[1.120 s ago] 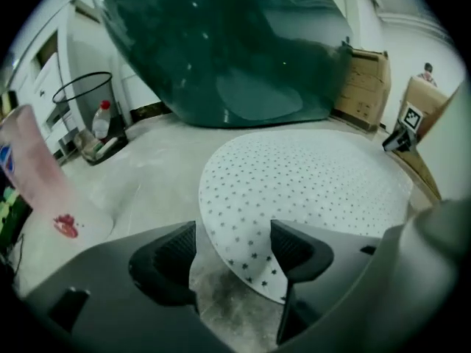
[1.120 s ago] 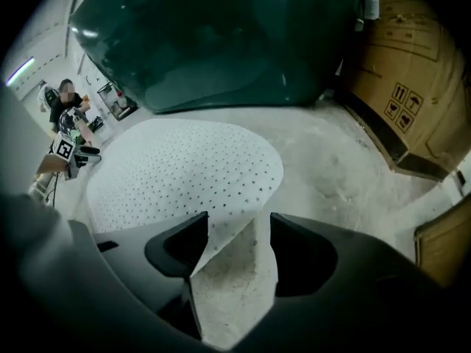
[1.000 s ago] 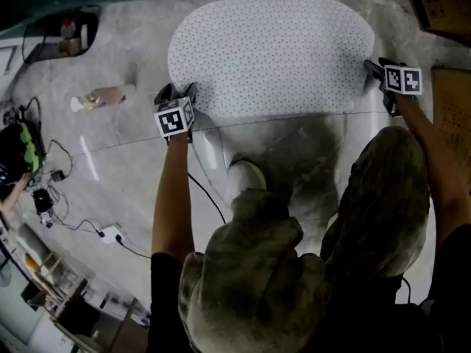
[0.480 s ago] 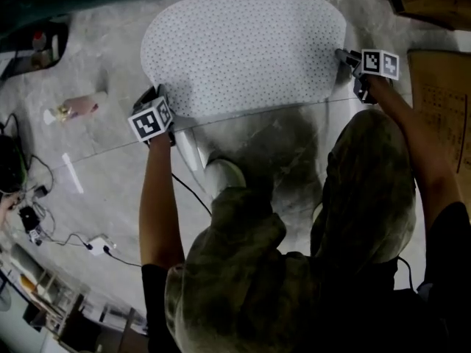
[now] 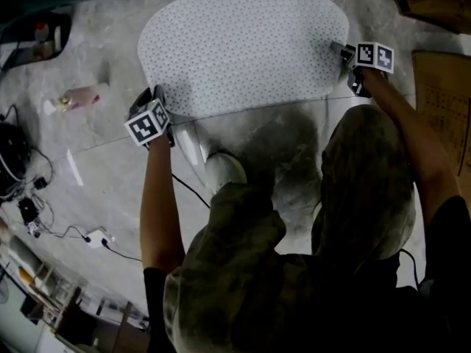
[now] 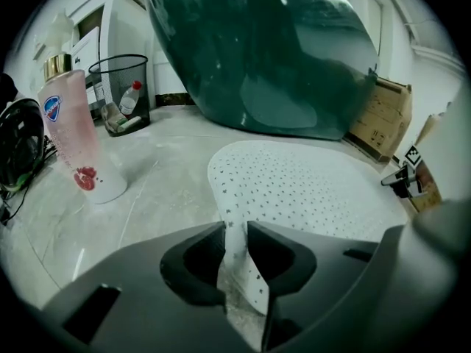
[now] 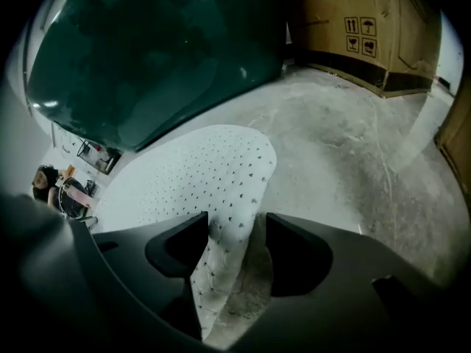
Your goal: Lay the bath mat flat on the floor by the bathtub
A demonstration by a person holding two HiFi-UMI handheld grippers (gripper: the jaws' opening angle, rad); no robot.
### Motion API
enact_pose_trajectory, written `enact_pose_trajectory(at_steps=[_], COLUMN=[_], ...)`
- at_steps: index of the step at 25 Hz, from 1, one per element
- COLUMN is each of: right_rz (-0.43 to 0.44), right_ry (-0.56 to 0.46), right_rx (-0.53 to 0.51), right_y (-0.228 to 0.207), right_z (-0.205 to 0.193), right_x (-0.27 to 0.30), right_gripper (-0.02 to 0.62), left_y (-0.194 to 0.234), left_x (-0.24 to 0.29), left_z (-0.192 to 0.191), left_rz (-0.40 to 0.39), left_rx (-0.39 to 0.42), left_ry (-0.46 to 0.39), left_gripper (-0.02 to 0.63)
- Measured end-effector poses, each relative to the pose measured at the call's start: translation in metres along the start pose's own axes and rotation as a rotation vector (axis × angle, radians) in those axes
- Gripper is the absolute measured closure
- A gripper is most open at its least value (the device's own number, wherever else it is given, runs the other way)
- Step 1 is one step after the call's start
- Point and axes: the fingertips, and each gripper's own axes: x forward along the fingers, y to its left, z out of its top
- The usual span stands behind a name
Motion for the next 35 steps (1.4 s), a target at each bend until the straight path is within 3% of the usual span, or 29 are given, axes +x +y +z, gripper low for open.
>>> enact_pose_trajectory(at_steps=[4, 6, 8, 13, 16, 17, 21, 26, 30, 32, 35], right_rz=[0.022, 0.041, 0.105, 0.353, 0.386, 0.392, 0.361, 0.236, 0.127, 0.115, 0.201], right_ry=[0.015, 0.009, -0.012, -0.002, 0.084, 0.116, 0.156, 0.04, -0.058, -0.093, -0.107], right_rx=[-0.07, -0.121, -0.184, -0.453, -0.442, -0.442, -0.57, -0.538, -0.555, -0.505, -0.361], right_y=[0.014, 0.027, 0.051, 0.123, 0.134, 0.137, 0.147, 0.136, 0.127, 0.123, 0.126], right_z=[0.004, 0.01, 0.016, 0.005, -0.016, -0.022, -0.035, -0.013, 0.009, 0.019, 0.017], right_x=[-0.005, -0.009, -0.016, -0.016, -0.001, 0.005, 0.013, 0.011, 0.007, 0.006, 0.008], right_gripper=[0.422, 0.484, 0.505, 0.453, 0.433, 0.405, 0.4, 0.417, 0.407, 0.399, 0.399], left_y=[0.0, -0.001, -0.013, -0.074, -0.115, -0.127, -0.165, -0.175, -0.165, -0.163, -0.172], left_x=[-0.003, -0.011, -0.017, -0.015, -0.008, -0.006, -0.008, -0.01, -0.014, -0.015, -0.02], left_z=[0.002, 0.014, 0.029, 0.041, 0.036, 0.033, 0.011, -0.004, -0.003, 0.002, 0.003], left_rz=[0.016, 0.046, 0.055, -0.045, -0.139, -0.169, -0.266, -0.3, -0.353, -0.384, -0.433], left_rx=[0.013, 0.045, 0.08, 0.106, 0.114, 0.113, 0.146, 0.188, 0.1, 0.052, 0.061], left_ry=[-0.014, -0.066, -0.116, -0.154, -0.15, -0.142, -0.106, -0.091, -0.099, -0.117, -0.135], left_gripper=[0.442, 0.391, 0.391, 0.391, 0.391, 0.391, 0.391, 0.391, 0.391, 0.391, 0.391])
